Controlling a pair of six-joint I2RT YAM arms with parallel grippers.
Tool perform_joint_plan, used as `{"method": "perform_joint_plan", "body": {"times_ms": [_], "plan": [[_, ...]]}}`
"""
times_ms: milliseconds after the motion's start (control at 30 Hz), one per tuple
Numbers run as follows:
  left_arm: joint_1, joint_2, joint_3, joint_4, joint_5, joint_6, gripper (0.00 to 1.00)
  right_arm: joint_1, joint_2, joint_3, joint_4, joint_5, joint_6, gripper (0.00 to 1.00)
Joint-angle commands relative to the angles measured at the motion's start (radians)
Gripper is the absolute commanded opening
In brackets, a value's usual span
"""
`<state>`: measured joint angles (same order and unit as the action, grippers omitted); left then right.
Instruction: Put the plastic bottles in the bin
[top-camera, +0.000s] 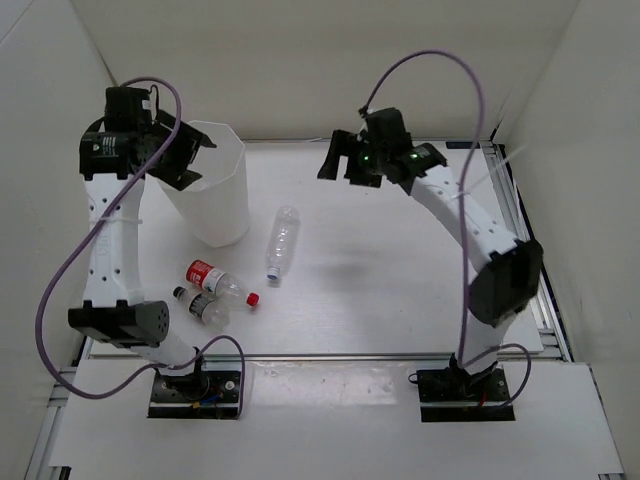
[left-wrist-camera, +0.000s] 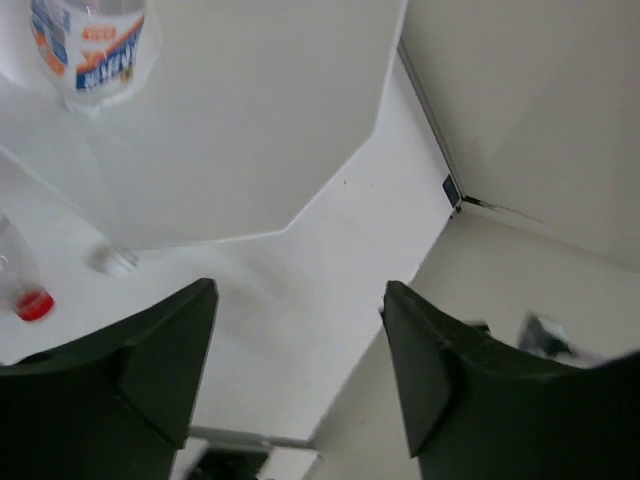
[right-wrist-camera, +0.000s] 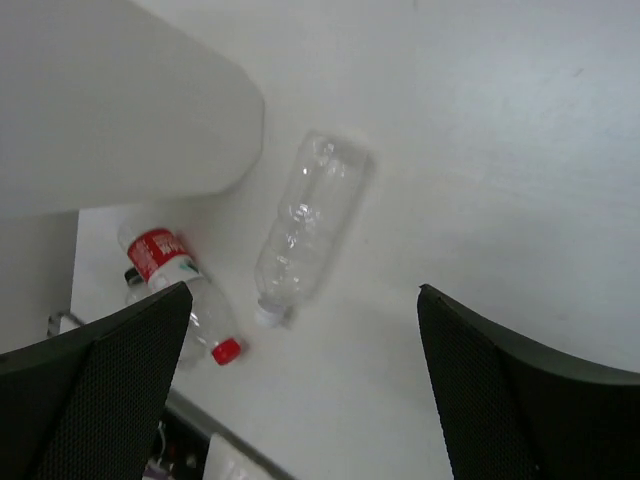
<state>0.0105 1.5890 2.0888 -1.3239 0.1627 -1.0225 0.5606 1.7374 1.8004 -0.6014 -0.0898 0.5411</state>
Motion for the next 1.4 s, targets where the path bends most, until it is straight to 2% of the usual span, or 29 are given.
{"method": "perform_joint_plan", "body": {"times_ms": [0, 67, 100, 200, 300, 500, 667, 700, 733, 833, 933, 1000, 1100, 1267, 1367], "plan": [[-0.007, -0.228, -0.075, 0.109, -0.152, 0.100, 0.84, 0.001, 0.126, 0.017, 0.008, -0.252, 0.053, 0.96], [-0.007, -0.325, -0.166, 0.185, -0.219, 0.153, 0.99, 0.012, 0.184, 0.045, 0.008, -0.278, 0.078, 0.99], [-0.007, -0.421, -0.256, 0.204, -0.295, 0.168, 0.99, 0.012, 0.245, 0.078, -0.003, -0.292, 0.079, 0.99], [-0.007, -0.577, -0.398, 0.241, -0.412, 0.226, 0.99, 0.030, 0.364, 0.126, -0.003, -0.315, 0.114, 0.99], [-0.007, -0.685, -0.463, 0.241, -0.457, 0.301, 0.99, 0.068, 0.467, 0.189, -0.003, -0.346, 0.134, 0.99], [-0.007, -0.825, -0.605, 0.209, -0.545, 0.322, 0.99, 0.102, 0.657, 0.335, 0.008, -0.381, 0.175, 0.99], [-0.007, -0.885, -0.682, 0.112, -0.611, 0.245, 0.99, 0.111, 0.750, 0.355, 0.052, -0.413, 0.244, 0.97], [-0.007, -0.897, -0.699, 0.092, -0.611, 0.205, 0.99, 0.111, 0.763, 0.355, 0.052, -0.422, 0.256, 0.93], [-0.007, -0.911, -0.716, 0.092, -0.611, 0.205, 0.99, 0.111, 0.775, 0.355, 0.064, -0.457, 0.278, 0.75], [-0.007, -0.958, -0.788, 0.101, -0.595, 0.161, 0.99, 0.088, 0.811, 0.367, 0.065, -0.527, 0.318, 0.44], [-0.007, -0.980, -0.866, 0.062, -0.607, 0.077, 0.99, 0.055, 0.733, 0.294, 0.041, -0.556, 0.327, 0.33], [-0.007, -1.008, -0.936, 0.032, -0.620, 0.036, 0.99, 0.027, 0.659, 0.214, 0.041, -0.556, 0.318, 0.31], [-0.007, -1.061, -1.036, 0.032, -0.620, -0.057, 0.99, 0.004, 0.516, 0.201, 0.063, -0.519, 0.298, 0.27], [-0.007, -1.098, -1.168, 0.094, -0.565, -0.169, 0.99, -0.018, 0.337, 0.365, 0.118, -0.398, 0.310, 0.21], [-0.007, -1.086, -1.237, 0.103, -0.520, -0.199, 0.99, -0.018, 0.290, 0.378, 0.288, -0.335, 0.361, 0.21]]}}
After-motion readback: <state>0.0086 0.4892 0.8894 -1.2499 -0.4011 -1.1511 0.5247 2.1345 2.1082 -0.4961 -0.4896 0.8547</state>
